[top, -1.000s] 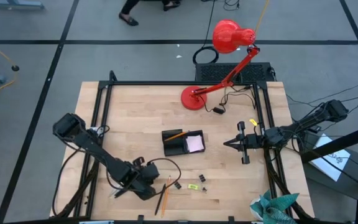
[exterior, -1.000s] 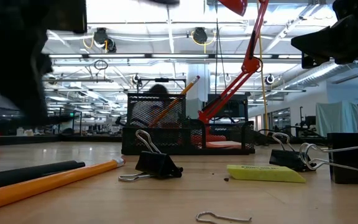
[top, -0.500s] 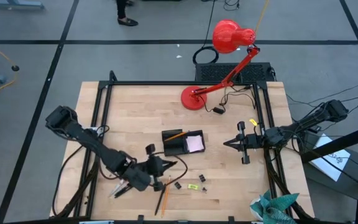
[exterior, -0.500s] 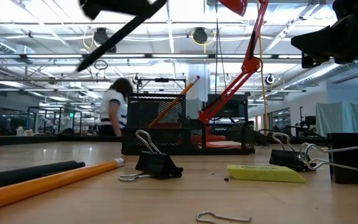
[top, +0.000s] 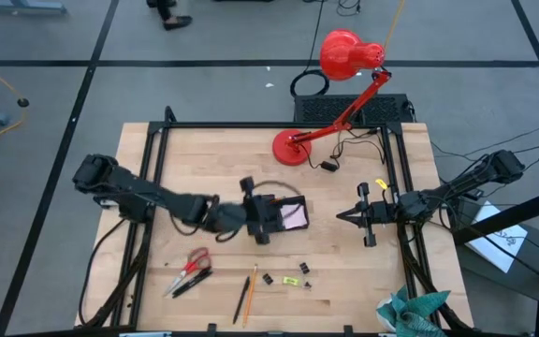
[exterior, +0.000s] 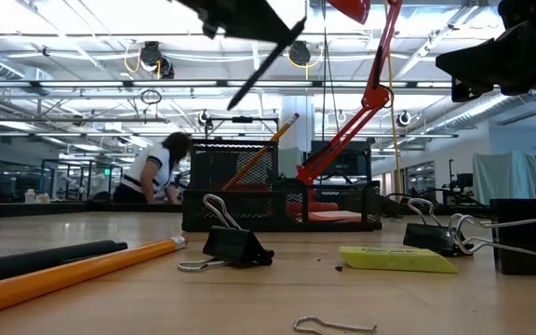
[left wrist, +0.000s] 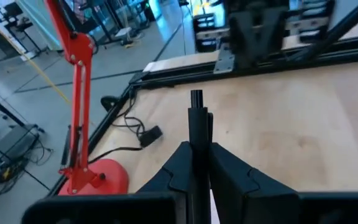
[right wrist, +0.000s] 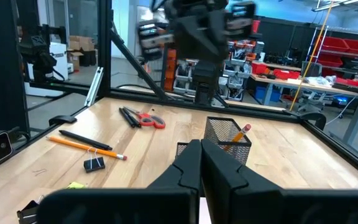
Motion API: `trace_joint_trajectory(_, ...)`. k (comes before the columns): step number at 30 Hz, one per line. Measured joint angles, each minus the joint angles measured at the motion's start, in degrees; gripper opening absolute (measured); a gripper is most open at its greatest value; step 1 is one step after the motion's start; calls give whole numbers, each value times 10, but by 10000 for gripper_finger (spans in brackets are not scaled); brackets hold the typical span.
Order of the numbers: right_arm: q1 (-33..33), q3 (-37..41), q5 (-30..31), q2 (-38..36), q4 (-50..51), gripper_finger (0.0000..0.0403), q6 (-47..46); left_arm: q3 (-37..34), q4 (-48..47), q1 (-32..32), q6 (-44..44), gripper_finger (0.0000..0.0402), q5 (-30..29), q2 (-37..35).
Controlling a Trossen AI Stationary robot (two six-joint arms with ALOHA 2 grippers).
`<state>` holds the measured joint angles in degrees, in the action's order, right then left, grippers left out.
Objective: Pick and place office supplies into organizer
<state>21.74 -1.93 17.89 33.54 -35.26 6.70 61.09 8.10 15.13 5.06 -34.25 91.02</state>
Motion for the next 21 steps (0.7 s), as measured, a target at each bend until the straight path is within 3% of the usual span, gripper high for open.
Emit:
trace_joint_trajectory(6, 0, 0, 0, 0, 6, 4, -7, -84, 112, -70, 2, 42, 82, 0)
trace_joint_trajectory(12, 0, 0, 0, 0, 23, 4, -24, -182, 254, -85, -12, 42, 118, -8)
trace_joint_trajectory(21, 0, 0, 0, 0, 25, 4, -26, -228, 250, -88, -26, 42, 119, -12)
